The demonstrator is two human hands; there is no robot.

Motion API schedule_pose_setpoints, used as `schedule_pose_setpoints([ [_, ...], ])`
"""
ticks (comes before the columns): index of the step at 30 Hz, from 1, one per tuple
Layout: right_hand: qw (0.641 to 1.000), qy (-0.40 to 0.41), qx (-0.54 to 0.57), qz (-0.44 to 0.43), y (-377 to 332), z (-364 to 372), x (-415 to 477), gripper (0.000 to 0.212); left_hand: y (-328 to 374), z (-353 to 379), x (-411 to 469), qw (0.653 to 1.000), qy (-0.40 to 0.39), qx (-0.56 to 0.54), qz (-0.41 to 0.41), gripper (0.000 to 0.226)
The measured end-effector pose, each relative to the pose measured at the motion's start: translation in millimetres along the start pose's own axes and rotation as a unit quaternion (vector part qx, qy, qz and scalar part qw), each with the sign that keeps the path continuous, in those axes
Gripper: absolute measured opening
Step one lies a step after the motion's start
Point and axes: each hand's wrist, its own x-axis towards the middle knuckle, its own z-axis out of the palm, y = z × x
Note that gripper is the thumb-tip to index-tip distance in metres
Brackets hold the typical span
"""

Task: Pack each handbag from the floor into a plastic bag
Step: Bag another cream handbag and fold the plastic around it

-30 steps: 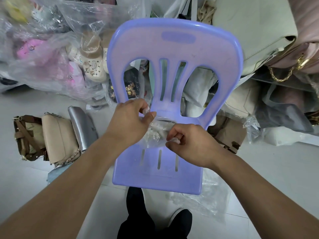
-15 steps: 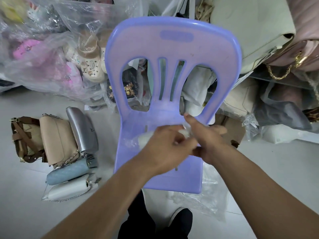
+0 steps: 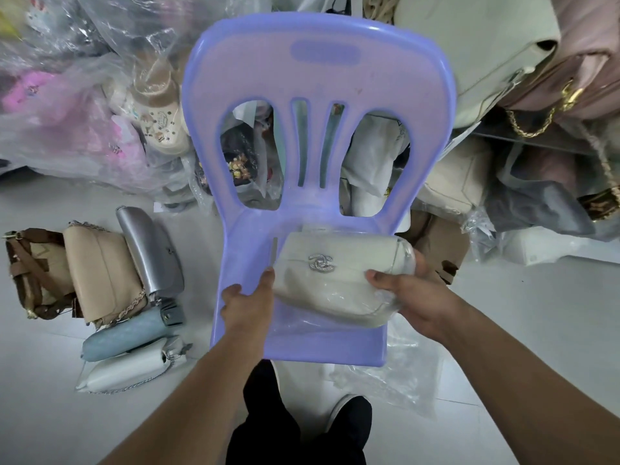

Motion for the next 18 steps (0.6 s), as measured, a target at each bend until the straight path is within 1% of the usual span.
schedule_pose_setpoints([
  [1, 1.0, -0.017, 0.004, -0.011, -4.0, -3.5, -2.8, 0.068, 3.1, -1.5, 1.8, 1.0, -0.011, -0.009, -0.008, 0.081],
  [3, 0.998, -0.049, 0.01, -0.03, -16.4, -7.9, -12.2, 0.066, 16.2, -5.1, -3.3, 0.997, -0.059, -0.039, -0.019, 0.08],
  [4, 0.997, -0.061, 0.012, -0.037, -24.4, -8.5, -18.7, 0.066, 24.8, -6.7, -8.5, 0.993, -0.096, -0.06, -0.022, 0.077],
  [6, 0.996, -0.078, 0.019, -0.049, -39.8, -7.6, -34.3, 0.067, 42.6, -10.3, -24.0, 0.982, -0.154, -0.112, -0.004, 0.06],
  [7, 0.995, -0.084, 0.022, -0.058, -46.9, -6.9, -44.0, 0.068, 51.3, -12.1, -33.8, 0.978, -0.157, -0.133, 0.023, 0.051],
  [9, 0.994, -0.083, 0.029, -0.072, -62.2, -6.5, -66.6, 0.069, 68.3, -15.8, -58.8, 0.973, -0.128, -0.161, 0.102, 0.041],
  [11, 0.992, -0.087, 0.03, -0.085, -82.3, -8.4, -94.3, 0.066, 86.9, -23.4, -92.3, 0.96, -0.116, -0.182, 0.179, 0.036],
  [13, 0.991, -0.092, 0.012, -0.099, -110.3, -10.3, -127.7, 0.064, 107.3, -36.7, -129.7, 0.946, -0.12, -0.183, 0.24, 0.032],
  [14, 0.99, -0.095, 0.003, -0.109, -126.3, -10.9, -145.2, 0.066, 118.1, -43.6, -147.0, 0.939, -0.12, -0.18, 0.268, 0.034],
  [17, 0.984, -0.106, 0.008, -0.143, -170.2, -16.3, -200.8, 0.065, 145.8, -61.3, -208.4, 0.92, -0.138, -0.142, 0.339, 0.057],
  [18, 0.981, -0.109, 0.012, -0.16, -182.3, -18.5, -219.4, 0.065, 151.8, -66.0, -227.2, 0.914, -0.144, -0.131, 0.356, 0.057],
])
